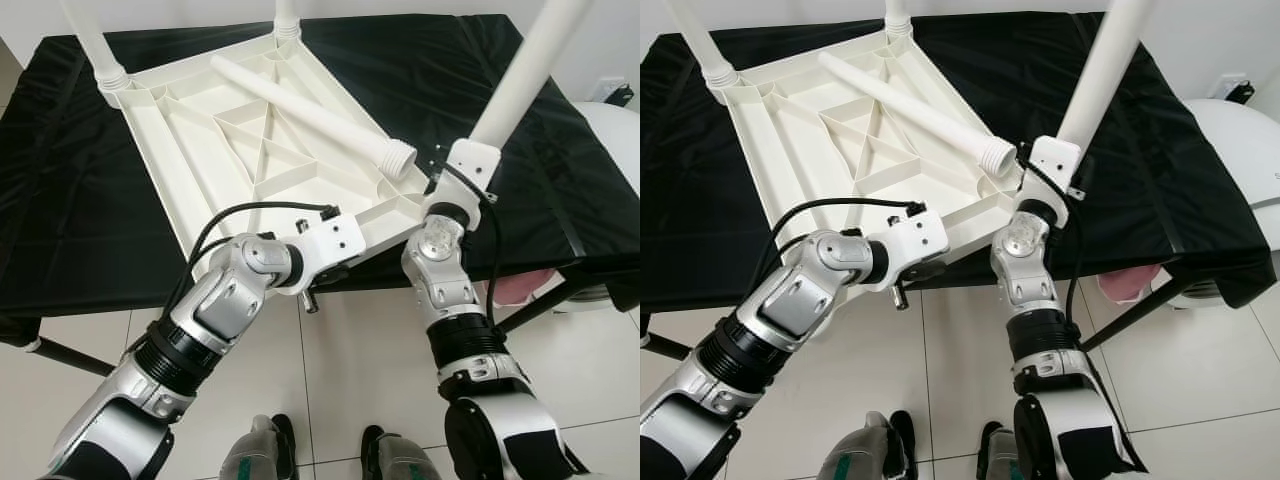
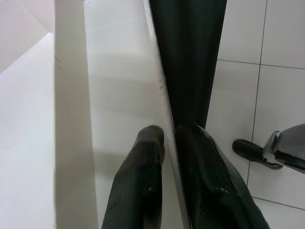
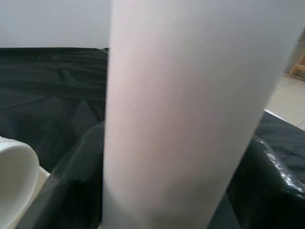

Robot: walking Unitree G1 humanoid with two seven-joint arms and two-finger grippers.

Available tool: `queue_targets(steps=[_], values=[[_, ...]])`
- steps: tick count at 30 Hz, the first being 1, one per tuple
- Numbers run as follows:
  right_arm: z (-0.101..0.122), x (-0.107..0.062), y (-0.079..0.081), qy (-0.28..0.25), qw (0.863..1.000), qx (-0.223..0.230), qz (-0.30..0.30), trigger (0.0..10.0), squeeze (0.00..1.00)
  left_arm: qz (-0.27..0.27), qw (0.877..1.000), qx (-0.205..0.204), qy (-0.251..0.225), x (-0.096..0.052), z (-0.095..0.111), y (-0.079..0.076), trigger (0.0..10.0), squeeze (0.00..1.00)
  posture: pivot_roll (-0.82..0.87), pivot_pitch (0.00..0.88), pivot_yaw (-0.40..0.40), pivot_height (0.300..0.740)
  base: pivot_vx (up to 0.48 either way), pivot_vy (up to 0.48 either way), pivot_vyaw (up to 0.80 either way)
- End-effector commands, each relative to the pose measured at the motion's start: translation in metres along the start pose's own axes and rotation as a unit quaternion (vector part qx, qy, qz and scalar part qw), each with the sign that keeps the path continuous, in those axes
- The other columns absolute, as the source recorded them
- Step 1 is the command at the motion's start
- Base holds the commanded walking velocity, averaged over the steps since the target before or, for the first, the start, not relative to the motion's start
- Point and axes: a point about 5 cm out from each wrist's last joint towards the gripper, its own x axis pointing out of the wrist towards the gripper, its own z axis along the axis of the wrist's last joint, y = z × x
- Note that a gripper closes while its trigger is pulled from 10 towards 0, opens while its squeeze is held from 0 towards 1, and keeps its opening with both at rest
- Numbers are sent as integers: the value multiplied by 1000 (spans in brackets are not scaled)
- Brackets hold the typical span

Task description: Building children table

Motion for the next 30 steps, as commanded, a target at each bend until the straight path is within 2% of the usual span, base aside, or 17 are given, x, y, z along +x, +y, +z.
queue_targets(steps=[1,11,15,16,17,18,19,20,28,30], values=[[-38,1,-32,80,994,-39,-57,10000,0,10,1000,-2,18,-1,-6,4,10000,0,-117,207,33,740,0,0,0],[-36,2,-29,77,995,-38,-46,10000,0,11,1000,-3,17,-1,-6,4,10000,0,-116,201,31,740,0,0,0],[-32,5,-25,74,997,-25,-25,10000,0,13,1000,-3,16,-1,-5,5,10000,0,-116,199,29,740,0,0,0],[-31,5,-24,75,997,-23,-22,10000,1000,14,1000,-2,16,-1,-5,5,10000,0,-117,197,28,740,0,0,0],[-31,5,-24,72,997,-26,-23,10000,1000,14,1000,-2,16,-1,-5,5,10000,0,-117,197,28,740,0,0,0],[-31,6,-24,73,997,-25,-18,10000,573,15,1000,-2,15,-1,-5,5,10000,0,-119,197,27,740,0,0,0],[-31,6,-24,74,997,-24,-14,10000,573,15,1000,-2,15,-1,-5,6,10000,0,-119,197,27,740,0,0,0],[-30,7,-24,72,997,-26,-13,10000,0,15,1000,-2,15,0,-5,6,10000,0,-120,197,28,740,0,0,0],[-31,10,-19,84,995,-24,53,10000,0,16,1000,-2,14,0,-4,7,10000,0,-123,200,29,740,0,0,0],[-33,10,-17,89,991,-24,100,10000,0,17,1000,-2,13,-1,-4,7,10000,0,-123,200,29,740,0,0,0]])
